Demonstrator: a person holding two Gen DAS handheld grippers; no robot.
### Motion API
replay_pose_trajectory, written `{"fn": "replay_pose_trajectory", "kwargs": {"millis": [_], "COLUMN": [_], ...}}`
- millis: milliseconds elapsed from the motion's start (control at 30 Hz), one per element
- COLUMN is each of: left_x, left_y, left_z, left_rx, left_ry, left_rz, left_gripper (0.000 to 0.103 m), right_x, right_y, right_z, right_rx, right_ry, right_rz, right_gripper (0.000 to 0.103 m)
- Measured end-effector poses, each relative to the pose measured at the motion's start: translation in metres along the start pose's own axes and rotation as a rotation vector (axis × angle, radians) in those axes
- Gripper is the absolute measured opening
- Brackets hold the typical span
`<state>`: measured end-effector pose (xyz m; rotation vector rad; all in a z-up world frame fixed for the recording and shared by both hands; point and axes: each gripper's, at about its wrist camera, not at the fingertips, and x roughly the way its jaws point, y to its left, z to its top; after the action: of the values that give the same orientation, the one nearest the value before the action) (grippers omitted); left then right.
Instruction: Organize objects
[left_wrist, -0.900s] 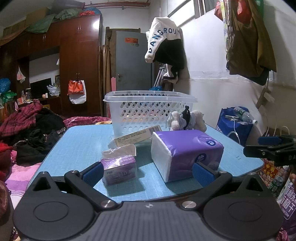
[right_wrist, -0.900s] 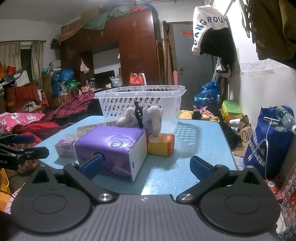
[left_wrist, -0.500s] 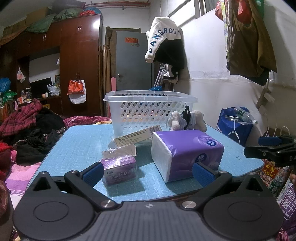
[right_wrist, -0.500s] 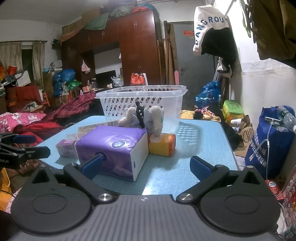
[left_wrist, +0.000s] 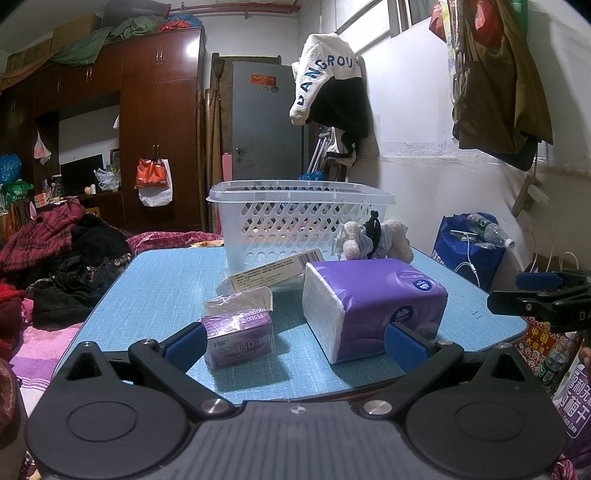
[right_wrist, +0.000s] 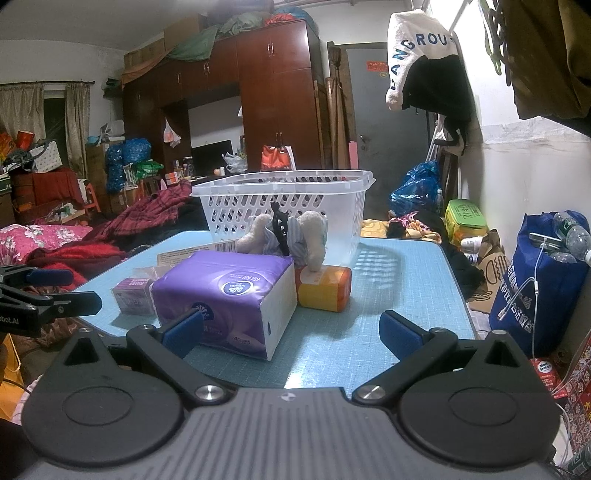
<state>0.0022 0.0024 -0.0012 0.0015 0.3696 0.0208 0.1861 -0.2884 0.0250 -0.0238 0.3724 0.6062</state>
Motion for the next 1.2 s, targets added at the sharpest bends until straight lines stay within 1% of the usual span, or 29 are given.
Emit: {"fn": "replay_pose_trajectory", "kwargs": {"millis": [433, 567, 733, 867, 1000, 1033, 1167, 1200], "left_x": [0.000, 0.001, 0.004, 0.004, 0.007, 0.007, 0.009, 0.010], "left_y": [0.004, 0.008, 0.007, 0.006, 0.008, 0.008, 0.011, 0.011], "left_z": [0.004, 0.007, 0.010, 0.011, 0.011, 0.011, 0.012, 0.012], "left_rx": [-0.007, -0.013, -0.018, -0.017, -0.023, -0.026, -0.032, -0.033], "left_ry": [0.002, -0.009, -0.012, -0.024, -0.019, -0.018, -0.020, -0.019], "left_rz": [-0.009, 0.015, 0.007, 0.012, 0.010, 0.009, 0.012, 0.012], "left_gripper": [0.103, 0.103, 0.103, 0.103, 0.103, 0.103, 0.103, 0.103], "right_x": [0.000, -0.001, -0.002, 0.002, 0.005, 0.005, 0.009, 0.009], "right_y": [0.000, 0.001, 0.004, 0.003, 0.010, 0.009, 0.003, 0.001], "right_z": [0.001, 0.003, 0.006, 0.006, 0.003, 0.002, 0.003, 0.003], "right_rx": [0.006, 0.016, 0.005, -0.004, -0.089, -0.090, -0.059, -0.047], "right_ry": [-0.002, -0.019, -0.061, -0.088, -0.120, -0.123, -0.089, -0.080], "right_rz": [0.007, 0.020, 0.052, 0.025, -0.022, -0.026, 0.000, 0.020], "right_gripper": [0.103, 0.103, 0.103, 0.103, 0.103, 0.103, 0.103, 0.103]}}
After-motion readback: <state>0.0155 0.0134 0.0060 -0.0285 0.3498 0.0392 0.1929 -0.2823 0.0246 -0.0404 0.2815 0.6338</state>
